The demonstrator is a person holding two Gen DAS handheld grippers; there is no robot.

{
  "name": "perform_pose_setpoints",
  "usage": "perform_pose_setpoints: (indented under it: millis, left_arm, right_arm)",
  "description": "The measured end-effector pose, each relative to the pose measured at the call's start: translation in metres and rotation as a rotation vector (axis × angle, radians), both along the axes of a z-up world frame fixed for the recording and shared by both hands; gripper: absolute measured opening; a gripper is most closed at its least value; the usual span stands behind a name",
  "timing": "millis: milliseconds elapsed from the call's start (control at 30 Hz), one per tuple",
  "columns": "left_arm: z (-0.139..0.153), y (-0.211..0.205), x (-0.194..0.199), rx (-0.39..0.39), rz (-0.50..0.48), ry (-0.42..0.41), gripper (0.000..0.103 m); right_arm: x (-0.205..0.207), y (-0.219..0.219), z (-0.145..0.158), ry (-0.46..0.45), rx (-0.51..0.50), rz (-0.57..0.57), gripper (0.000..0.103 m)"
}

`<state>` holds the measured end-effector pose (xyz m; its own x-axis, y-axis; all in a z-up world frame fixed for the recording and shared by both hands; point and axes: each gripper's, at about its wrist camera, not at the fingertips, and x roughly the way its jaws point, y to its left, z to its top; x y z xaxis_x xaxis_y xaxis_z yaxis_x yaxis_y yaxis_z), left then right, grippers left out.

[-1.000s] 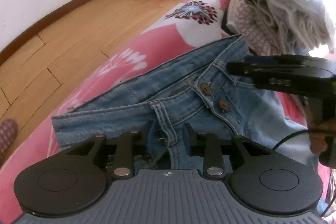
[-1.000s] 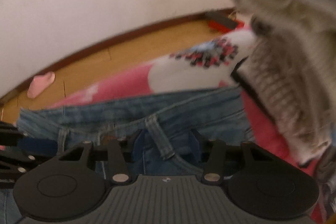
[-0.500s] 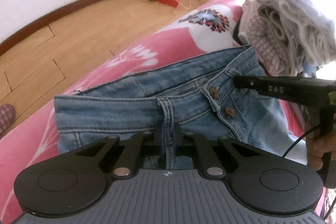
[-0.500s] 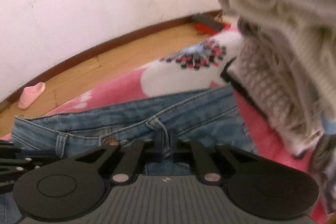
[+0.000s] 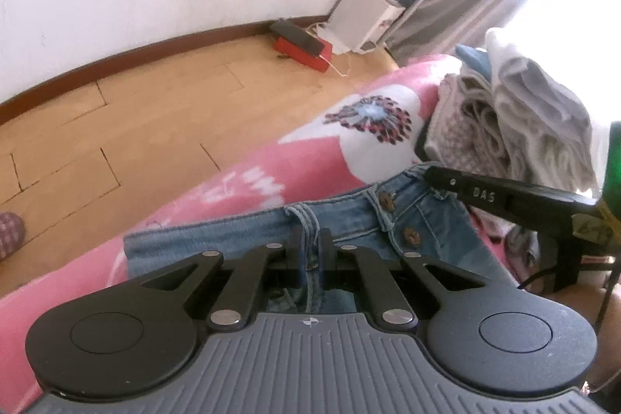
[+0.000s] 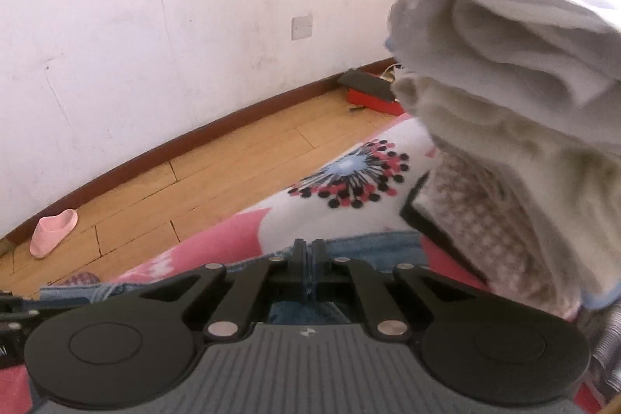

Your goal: Fold clothes

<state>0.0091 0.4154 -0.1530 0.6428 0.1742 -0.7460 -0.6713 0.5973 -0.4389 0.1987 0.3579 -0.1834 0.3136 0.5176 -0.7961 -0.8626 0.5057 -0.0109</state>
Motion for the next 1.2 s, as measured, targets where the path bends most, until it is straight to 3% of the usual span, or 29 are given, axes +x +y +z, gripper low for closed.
perform_pose_setpoints:
  millis: [167, 267, 367, 433, 467, 533, 667, 733, 867, 1000, 1200]
  left_arm:
    - [-0.025, 0.005, 0.005, -0.008, -0.039, 0.075, 0.004]
    - [-0.036, 0.006, 0.004, 0.005, -0.054, 0.107, 0.002]
    - [-0.043, 0.009, 0.003, 0.020, -0.076, 0.134, 0.000]
    - [-0.041, 0.010, 0.000, 0.019, -0.095, 0.123, 0.001]
    - [-0.040, 0.010, -0.001, 0.020, -0.104, 0.123, 0.001]
    - [-0.036, 0.009, -0.003, 0.025, -0.119, 0.123, 0.002]
    - [-0.027, 0.004, -0.007, 0.045, -0.130, 0.130, 0.017]
    - [-0.019, -0.001, -0.008, 0.060, -0.132, 0.130, 0.019]
    - [0.002, -0.018, -0.006, 0.103, -0.154, 0.112, 0.028]
    - [0.025, -0.048, 0.006, 0.147, -0.222, 0.076, 0.034]
    - [0.035, -0.117, 0.047, 0.186, -0.421, 0.057, 0.036]
  right_arm:
    - [0.008, 0.001, -0.041, 0.059, -0.054, -0.033, 0.003]
    - [0.012, -0.002, -0.047, 0.081, -0.034, -0.050, 0.005]
    - [0.009, -0.003, -0.040, 0.065, -0.045, -0.043, 0.009]
    - [0.004, -0.006, -0.035, 0.039, -0.053, -0.034, 0.036]
    - [0.001, -0.008, -0.031, 0.027, -0.054, -0.031, 0.040]
    - [-0.003, -0.014, -0.021, 0.007, -0.042, -0.027, 0.043]
    - [-0.008, -0.035, 0.000, 0.001, -0.003, -0.050, 0.047]
    - [-0.010, -0.052, 0.014, 0.018, 0.030, -0.079, 0.047]
    - [-0.021, -0.117, 0.046, 0.098, 0.125, -0.186, 0.048]
    - [-0.048, -0.215, 0.064, 0.172, 0.160, -0.323, 0.049]
    - [-0.083, -0.396, 0.063, 0.244, 0.039, -0.648, 0.049]
